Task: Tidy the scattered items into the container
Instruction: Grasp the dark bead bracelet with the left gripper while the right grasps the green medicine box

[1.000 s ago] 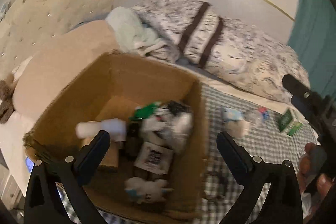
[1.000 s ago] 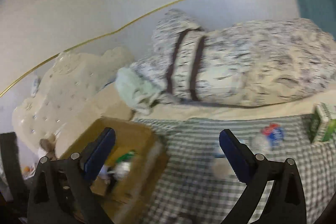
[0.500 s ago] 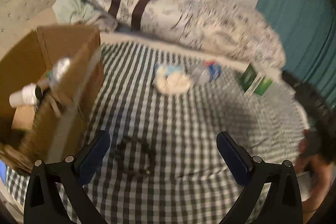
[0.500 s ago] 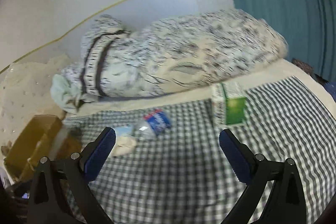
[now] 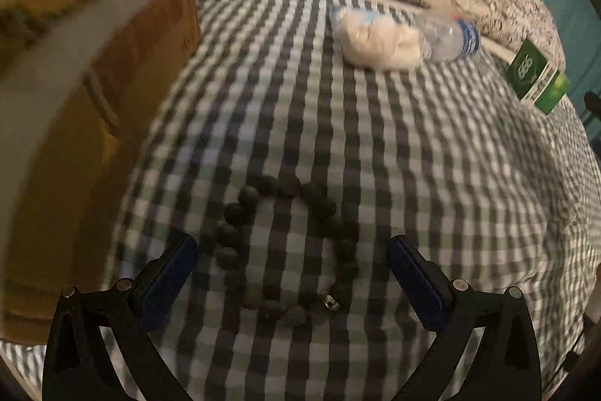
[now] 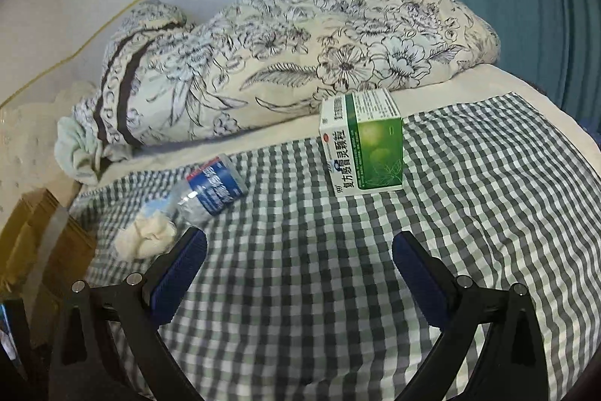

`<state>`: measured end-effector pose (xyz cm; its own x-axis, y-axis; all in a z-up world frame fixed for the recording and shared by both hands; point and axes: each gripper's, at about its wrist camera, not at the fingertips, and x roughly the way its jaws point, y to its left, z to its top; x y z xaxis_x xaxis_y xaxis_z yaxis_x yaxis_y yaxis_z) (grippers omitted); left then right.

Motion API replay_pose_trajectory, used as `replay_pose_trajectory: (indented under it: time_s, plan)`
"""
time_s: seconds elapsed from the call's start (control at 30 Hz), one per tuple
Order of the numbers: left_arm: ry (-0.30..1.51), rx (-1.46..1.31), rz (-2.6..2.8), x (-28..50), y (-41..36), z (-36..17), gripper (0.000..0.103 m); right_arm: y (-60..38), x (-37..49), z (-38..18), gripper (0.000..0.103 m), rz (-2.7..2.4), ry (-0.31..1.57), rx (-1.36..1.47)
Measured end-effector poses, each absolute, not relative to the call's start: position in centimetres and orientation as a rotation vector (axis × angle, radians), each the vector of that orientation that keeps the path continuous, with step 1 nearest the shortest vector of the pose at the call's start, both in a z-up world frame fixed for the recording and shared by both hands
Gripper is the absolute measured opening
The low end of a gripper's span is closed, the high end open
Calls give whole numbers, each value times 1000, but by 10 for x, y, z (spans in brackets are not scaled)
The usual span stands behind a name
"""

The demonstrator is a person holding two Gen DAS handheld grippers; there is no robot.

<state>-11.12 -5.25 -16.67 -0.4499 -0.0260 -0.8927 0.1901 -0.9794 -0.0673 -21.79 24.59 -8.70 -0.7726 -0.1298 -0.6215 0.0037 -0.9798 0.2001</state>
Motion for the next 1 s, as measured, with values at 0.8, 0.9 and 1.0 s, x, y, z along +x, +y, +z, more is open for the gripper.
replay_pose_trajectory:
  time_s: [0.8, 0.9, 1.0]
  plan:
    - [114, 1528, -2737, -144, -26, -161, 34, 260, -340, -101, 100, -3099, 28, 1047]
    - [112, 1539, -2736, -141, -26, -158, 23, 266, -350, -104, 96, -3066, -17, 1083]
    - [103, 1562, -2715, -140, -26, -153, 13, 270, -344, -99, 77, -3039, -49, 1135]
